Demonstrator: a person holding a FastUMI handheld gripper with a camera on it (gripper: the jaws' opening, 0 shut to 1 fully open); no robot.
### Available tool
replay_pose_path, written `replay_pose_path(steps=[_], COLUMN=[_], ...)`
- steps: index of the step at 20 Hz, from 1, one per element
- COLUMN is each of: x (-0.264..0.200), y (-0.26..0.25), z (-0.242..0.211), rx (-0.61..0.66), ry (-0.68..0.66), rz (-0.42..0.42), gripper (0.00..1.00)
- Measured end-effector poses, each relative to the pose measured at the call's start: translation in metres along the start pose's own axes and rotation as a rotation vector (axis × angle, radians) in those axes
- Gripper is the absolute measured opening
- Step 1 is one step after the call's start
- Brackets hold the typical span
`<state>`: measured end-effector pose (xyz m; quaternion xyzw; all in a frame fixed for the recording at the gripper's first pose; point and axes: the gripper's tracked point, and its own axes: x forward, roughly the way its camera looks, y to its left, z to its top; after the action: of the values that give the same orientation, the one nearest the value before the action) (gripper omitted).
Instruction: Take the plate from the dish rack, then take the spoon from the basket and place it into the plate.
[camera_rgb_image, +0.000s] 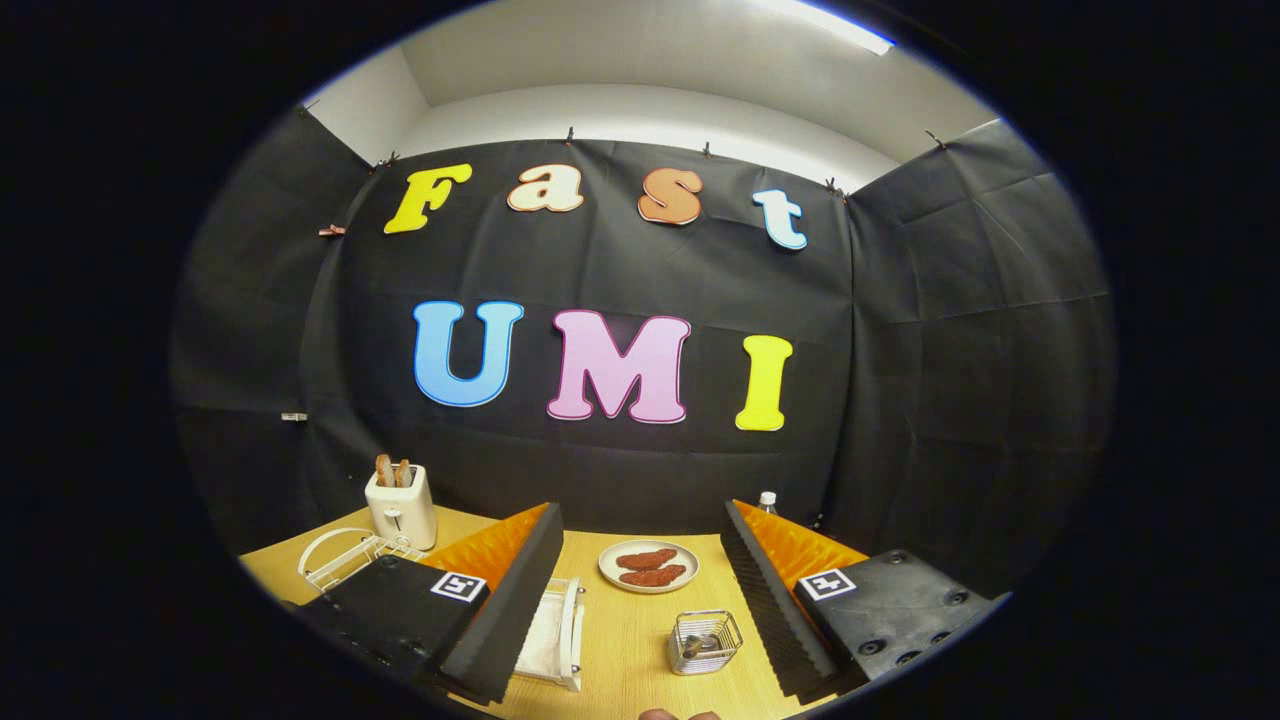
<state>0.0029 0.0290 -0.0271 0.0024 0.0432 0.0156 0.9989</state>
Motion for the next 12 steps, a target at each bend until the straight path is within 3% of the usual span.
replay_pose_path(steps=[12], x=[0.048], y=[0.081], z=[-0.034], rx=[0.012], ry=[0.197], rz=[0.143], gripper=[0.98])
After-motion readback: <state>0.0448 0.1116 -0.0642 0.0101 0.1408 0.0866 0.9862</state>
